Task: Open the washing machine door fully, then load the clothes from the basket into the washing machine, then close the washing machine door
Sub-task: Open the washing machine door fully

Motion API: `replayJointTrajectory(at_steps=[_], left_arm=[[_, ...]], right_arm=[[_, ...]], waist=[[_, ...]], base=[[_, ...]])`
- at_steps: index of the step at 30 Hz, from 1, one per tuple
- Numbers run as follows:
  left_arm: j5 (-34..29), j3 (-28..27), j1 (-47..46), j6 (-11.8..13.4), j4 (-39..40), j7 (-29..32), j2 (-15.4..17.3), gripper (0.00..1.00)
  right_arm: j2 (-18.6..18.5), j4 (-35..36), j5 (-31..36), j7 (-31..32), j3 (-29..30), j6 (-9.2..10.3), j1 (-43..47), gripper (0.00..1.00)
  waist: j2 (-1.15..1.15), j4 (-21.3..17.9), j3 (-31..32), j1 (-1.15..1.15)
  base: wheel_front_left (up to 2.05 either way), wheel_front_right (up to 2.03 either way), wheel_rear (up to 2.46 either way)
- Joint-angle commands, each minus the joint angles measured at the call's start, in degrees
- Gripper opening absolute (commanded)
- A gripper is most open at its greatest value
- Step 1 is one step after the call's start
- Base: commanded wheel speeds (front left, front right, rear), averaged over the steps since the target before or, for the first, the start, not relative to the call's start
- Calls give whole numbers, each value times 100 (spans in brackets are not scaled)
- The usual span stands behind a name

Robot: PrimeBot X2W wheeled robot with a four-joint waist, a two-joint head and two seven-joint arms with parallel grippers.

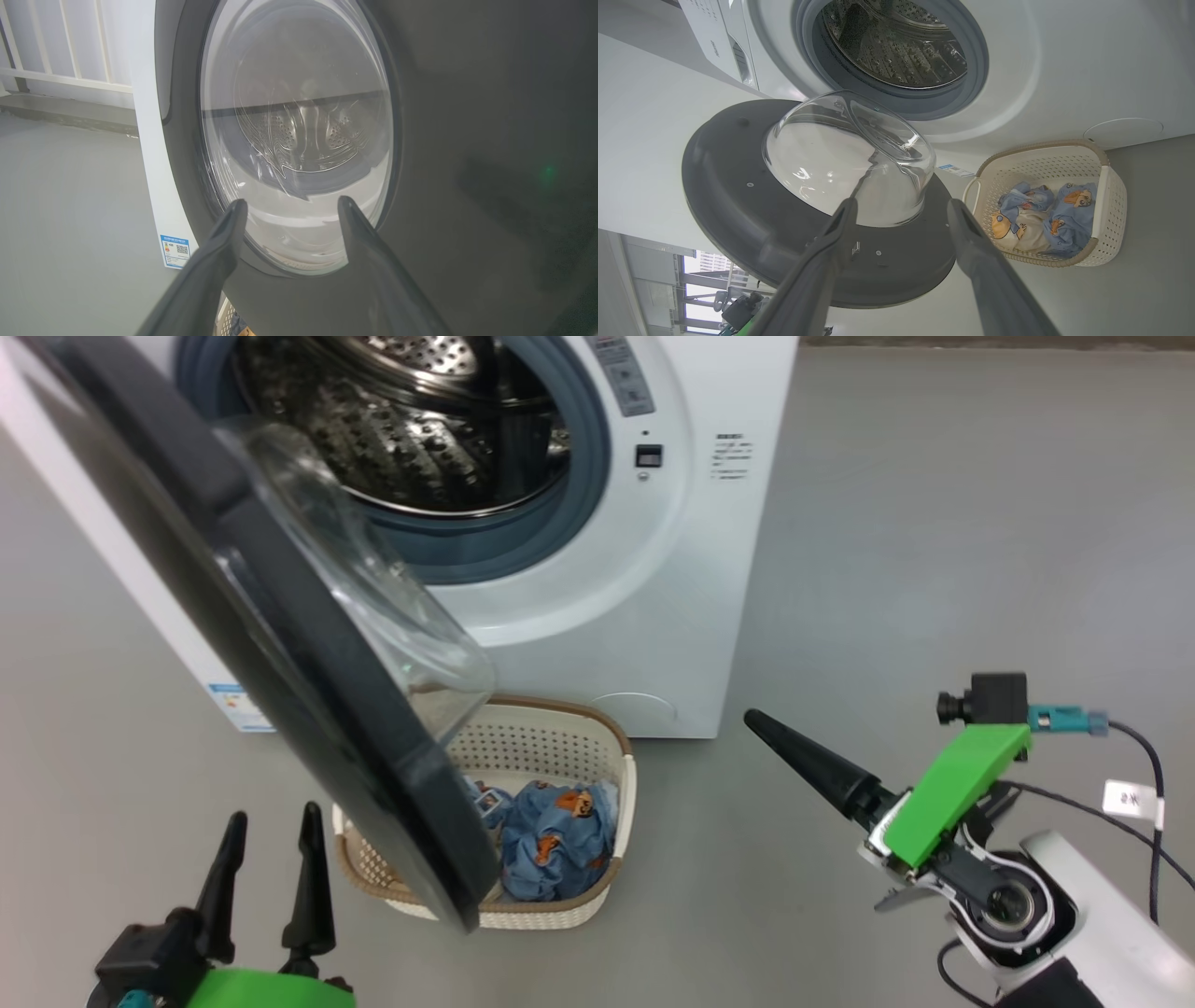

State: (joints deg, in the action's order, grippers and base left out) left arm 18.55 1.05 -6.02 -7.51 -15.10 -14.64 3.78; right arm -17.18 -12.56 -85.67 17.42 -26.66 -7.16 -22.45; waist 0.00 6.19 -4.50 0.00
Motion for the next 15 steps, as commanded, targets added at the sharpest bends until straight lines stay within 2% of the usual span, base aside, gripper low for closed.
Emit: replayJointTrajectory(at_steps=[1, 15], left_arm=[[-54, -222, -19, 3, 170, -36, 98, 100], [-96, -501, 192, 2, 255, -36, 115, 100]], right_arm=[[-67, 115, 14, -119, -70, -33, 62, 100], [-644, -80, 99, -1704, -197, -33, 630, 100]], waist=[[0, -136, 34, 0], [0, -436, 93, 0]], base=[[0, 0, 0], [0, 0, 0]])
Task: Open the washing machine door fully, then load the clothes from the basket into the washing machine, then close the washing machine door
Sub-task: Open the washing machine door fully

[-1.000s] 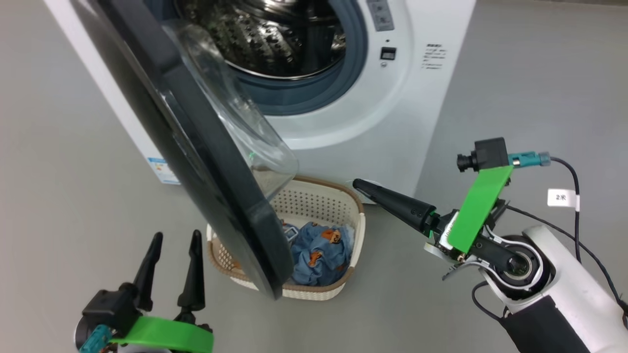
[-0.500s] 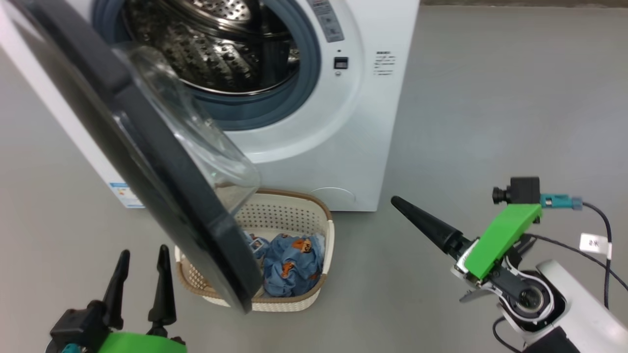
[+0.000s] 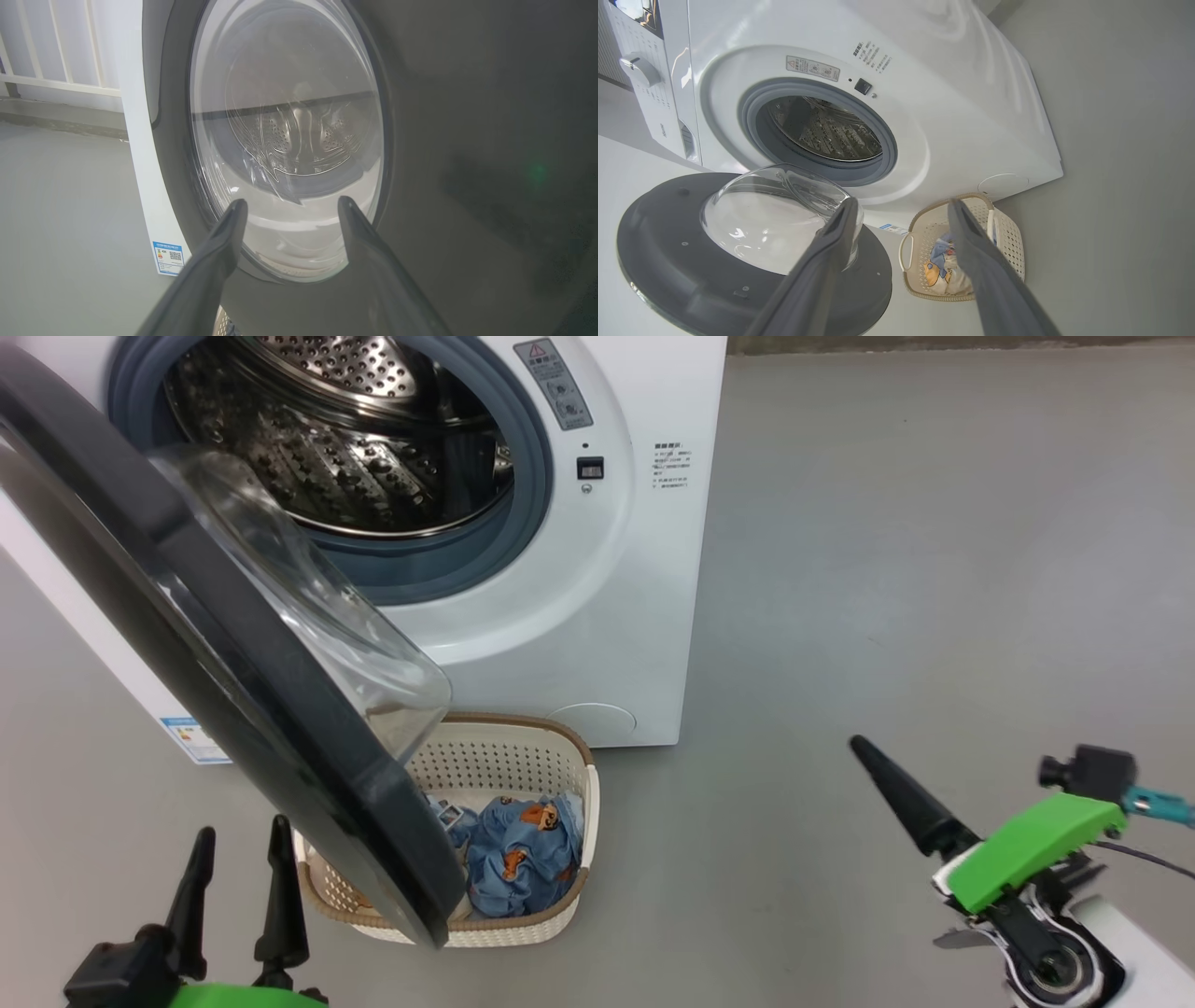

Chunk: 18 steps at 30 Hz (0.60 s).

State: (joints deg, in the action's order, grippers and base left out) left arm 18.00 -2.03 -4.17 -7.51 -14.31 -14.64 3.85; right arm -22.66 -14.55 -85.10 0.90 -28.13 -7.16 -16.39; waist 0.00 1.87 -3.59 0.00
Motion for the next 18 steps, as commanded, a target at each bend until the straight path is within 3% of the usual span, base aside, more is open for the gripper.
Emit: replayJointTrajectory(at_steps=[1, 12, 14, 18], left_arm=[[-46, -212, 19, 2, 187, -36, 102, 100], [-85, -306, 143, 2, 233, -36, 42, 100], [-88, -312, 158, 2, 245, -36, 33, 100], [-98, -325, 175, 2, 271, -36, 19, 100]], right_arm=[[-148, 100, 69, -175, -66, -33, 57, 100], [-575, -192, 608, -1523, -371, -33, 339, 100], [-636, -348, 942, -1574, -393, -33, 349, 100], [-501, -520, 2029, -1586, 200, -33, 402, 100]], waist=[[0, -11, 4, 0], [0, -35, 105, 0], [0, -34, 117, 0], [0, -35, 112, 0]], base=[[0, 0, 0], [0, 0, 0], [0, 0, 0], [0, 0, 0]])
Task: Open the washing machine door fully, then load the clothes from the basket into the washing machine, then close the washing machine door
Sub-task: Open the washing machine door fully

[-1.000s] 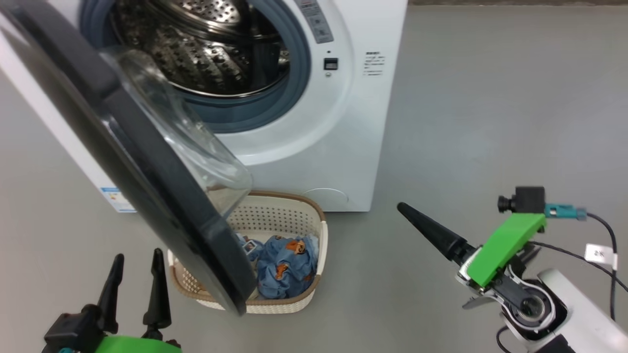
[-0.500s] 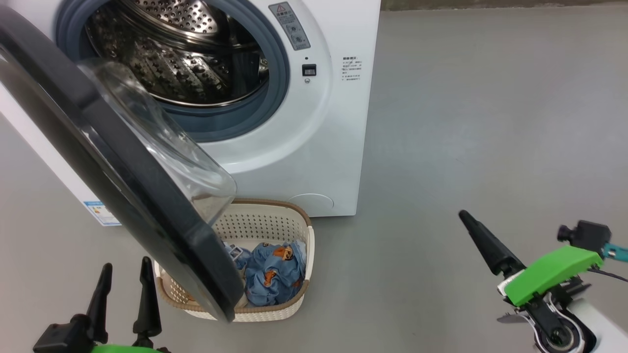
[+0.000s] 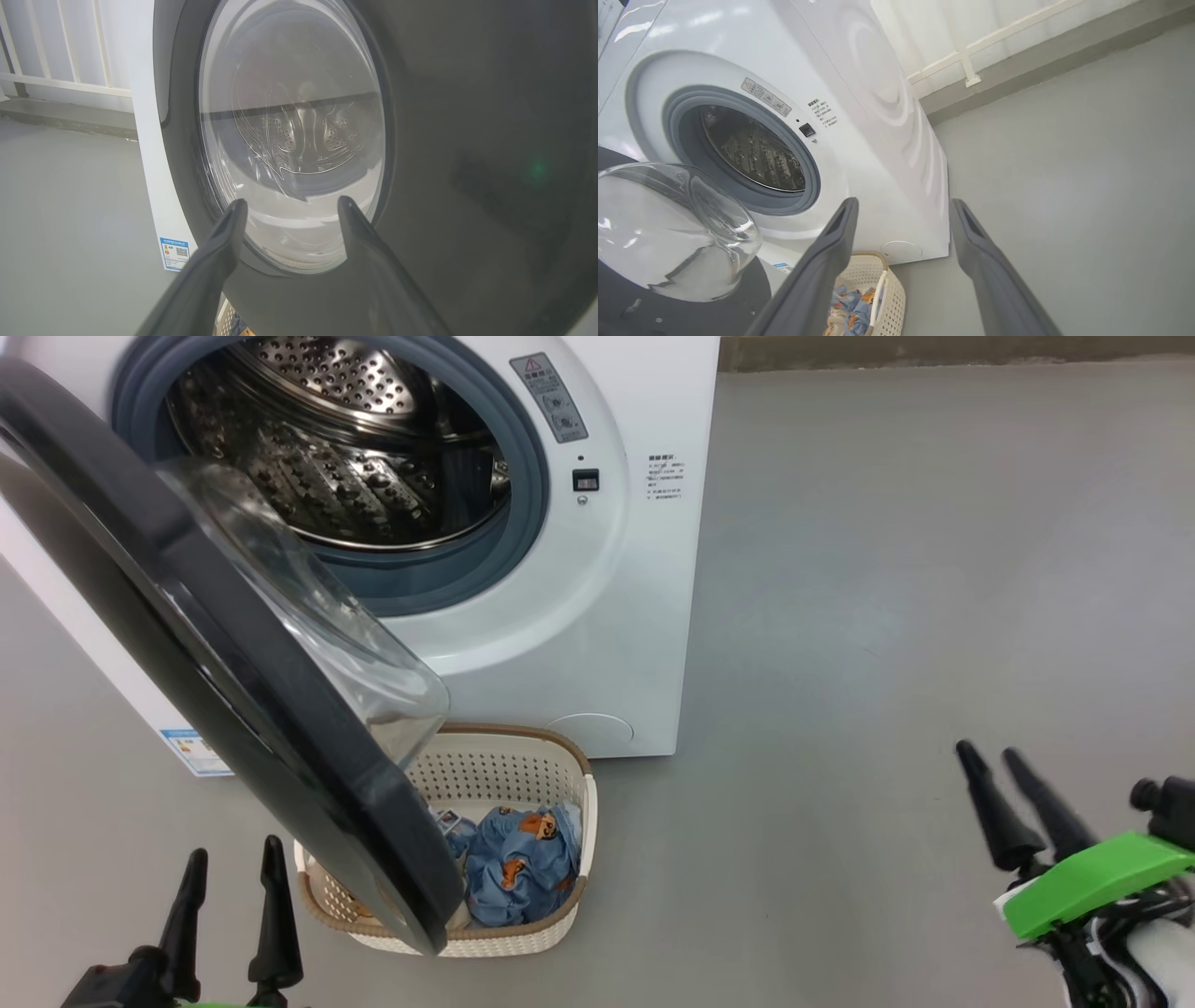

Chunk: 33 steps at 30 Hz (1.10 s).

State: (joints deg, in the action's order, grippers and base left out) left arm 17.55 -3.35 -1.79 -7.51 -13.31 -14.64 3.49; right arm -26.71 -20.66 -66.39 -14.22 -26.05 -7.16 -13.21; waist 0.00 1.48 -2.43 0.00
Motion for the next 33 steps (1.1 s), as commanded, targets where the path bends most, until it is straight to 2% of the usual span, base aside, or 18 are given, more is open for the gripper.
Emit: replayJointTrajectory(at_steps=[1, 8, 13, 21, 33], left_arm=[[-56, -193, -65, 2, 174, -36, 52, 100], [-60, -205, -88, 2, 176, -36, 42, 100], [-60, -196, -86, 2, 177, -36, 41, 100], [-50, -170, -106, 2, 151, -36, 40, 100], [-37, -177, -194, 2, 103, -36, 75, 100]], right_arm=[[-31, 73, 502, -75, 158, -33, 129, 100], [614, 325, 2062, -76, 1403, -33, 576, 100], [845, 530, 2618, -77, 1726, -33, 768, 100], [1040, 538, 3076, -77, 1853, -33, 988, 100], [1175, 474, 3247, -77, 1898, -33, 1058, 100]], waist=[[0, 11, -7, 0], [0, 64, -23, 0], [0, 74, -35, 0], [0, 107, -62, 0], [0, 102, -128, 0]], base=[[0, 0, 0], [0, 0, 0], [0, 0, 0], [0, 0, 0], [0, 0, 0]])
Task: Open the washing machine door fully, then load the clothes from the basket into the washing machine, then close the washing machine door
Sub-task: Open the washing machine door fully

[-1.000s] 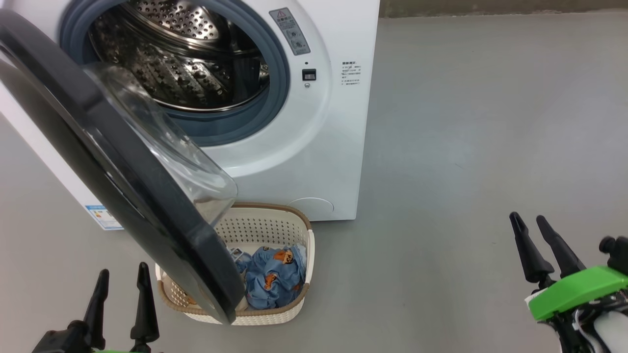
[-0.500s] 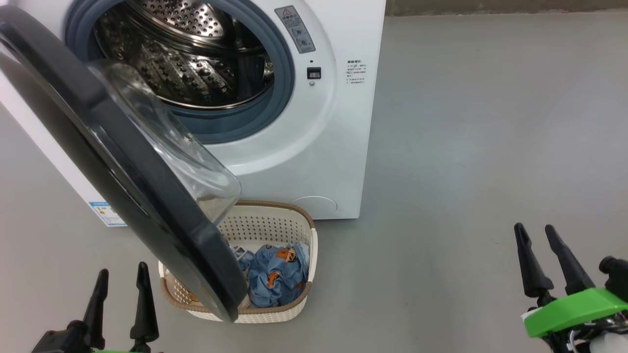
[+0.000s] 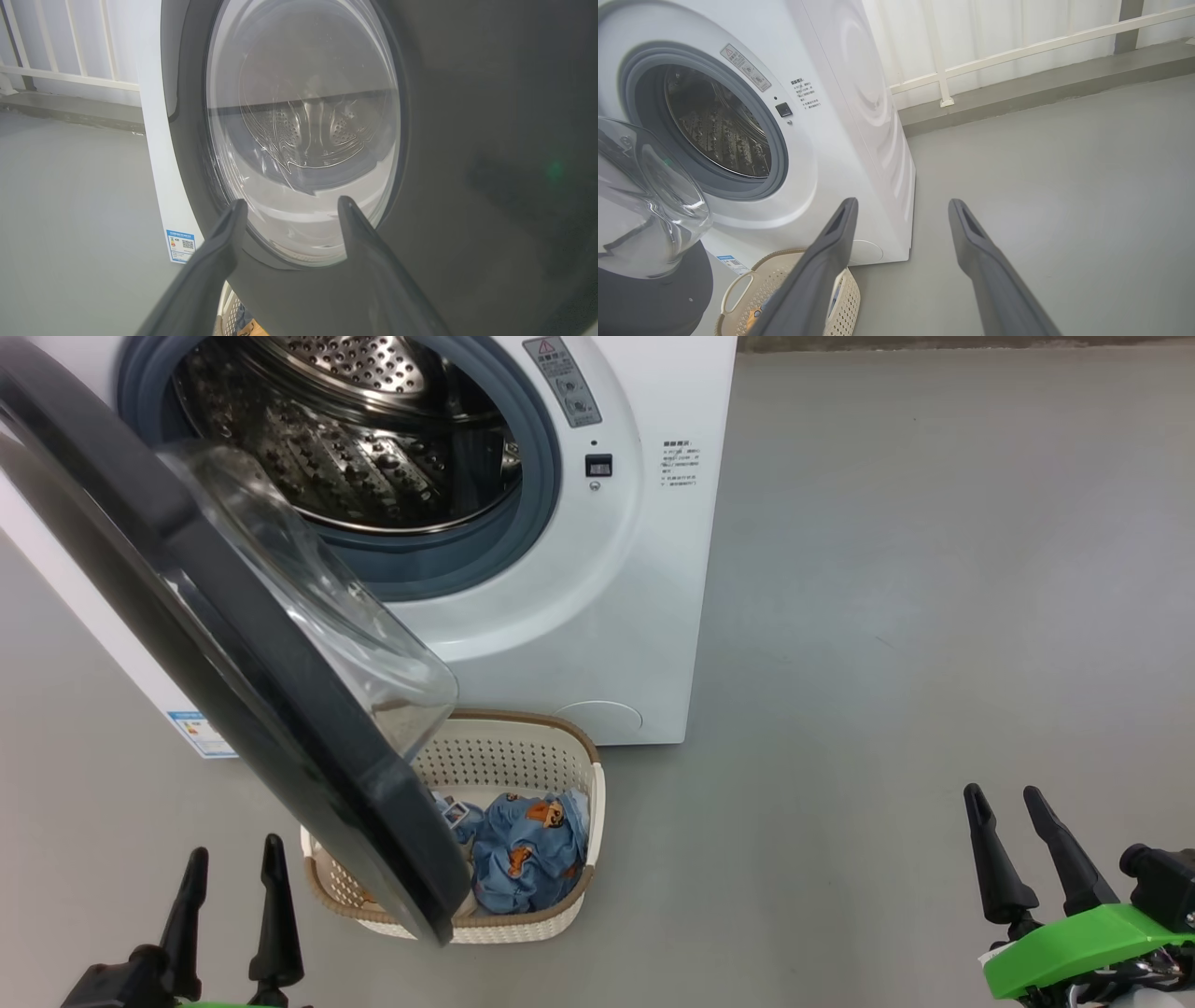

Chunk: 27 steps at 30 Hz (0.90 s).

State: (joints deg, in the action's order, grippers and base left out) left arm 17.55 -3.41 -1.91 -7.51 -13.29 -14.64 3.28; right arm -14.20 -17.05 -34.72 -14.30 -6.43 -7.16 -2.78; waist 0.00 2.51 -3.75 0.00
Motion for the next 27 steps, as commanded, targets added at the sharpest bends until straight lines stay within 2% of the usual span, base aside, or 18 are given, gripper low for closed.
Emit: replayJointTrajectory(at_steps=[1, 6, 7, 8, 9, 18, 23, 27], left_arm=[[-38, -168, -187, 2, 97, -36, 99, 100], [-31, -168, -180, 2, 69, -36, 110, 100], [-26, -163, -181, 2, 56, -36, 114, 78], [-21, -168, -194, 2, 58, -36, 117, 15], [-11, -179, -206, 2, 60, -36, 121, 0], [64, -851, -427, 2, 752, -36, 163, 0], [46, -953, -476, 2, 1400, -36, 191, 0], [45, -695, -464, 2, 2096, 15, 152, 0]], right_arm=[[-74, 109, 88, -70, -64, -33, 17, 100], [-79, 111, 115, -70, -94, -33, 37, 100], [-81, 114, 122, -70, -98, -33, 43, 100], [-78, 116, 125, -70, -95, -33, 48, 100], [-77, 119, 132, -70, -94, -33, 55, 100], [-79, 104, 167, -70, -23, -33, 136, 100], [-85, 132, 240, -70, -12, -33, 155, 100], [-88, 173, 358, -70, 14, -33, 180, 100]], waist=[[0, -2, 9, 0], [0, 0, 53, 0], [0, 4, 59, 0], [0, 9, 69, 0], [0, 15, 77, 0], [0, 106, 127, 0], [0, 133, 127, 0], [0, 158, 136, 0]], base=[[0, 0, 0], [0, 0, 0], [0, 0, 0], [0, 0, 0], [0, 0, 0], [0, 0, 0], [0, 0, 0], [0, 0, 0]])
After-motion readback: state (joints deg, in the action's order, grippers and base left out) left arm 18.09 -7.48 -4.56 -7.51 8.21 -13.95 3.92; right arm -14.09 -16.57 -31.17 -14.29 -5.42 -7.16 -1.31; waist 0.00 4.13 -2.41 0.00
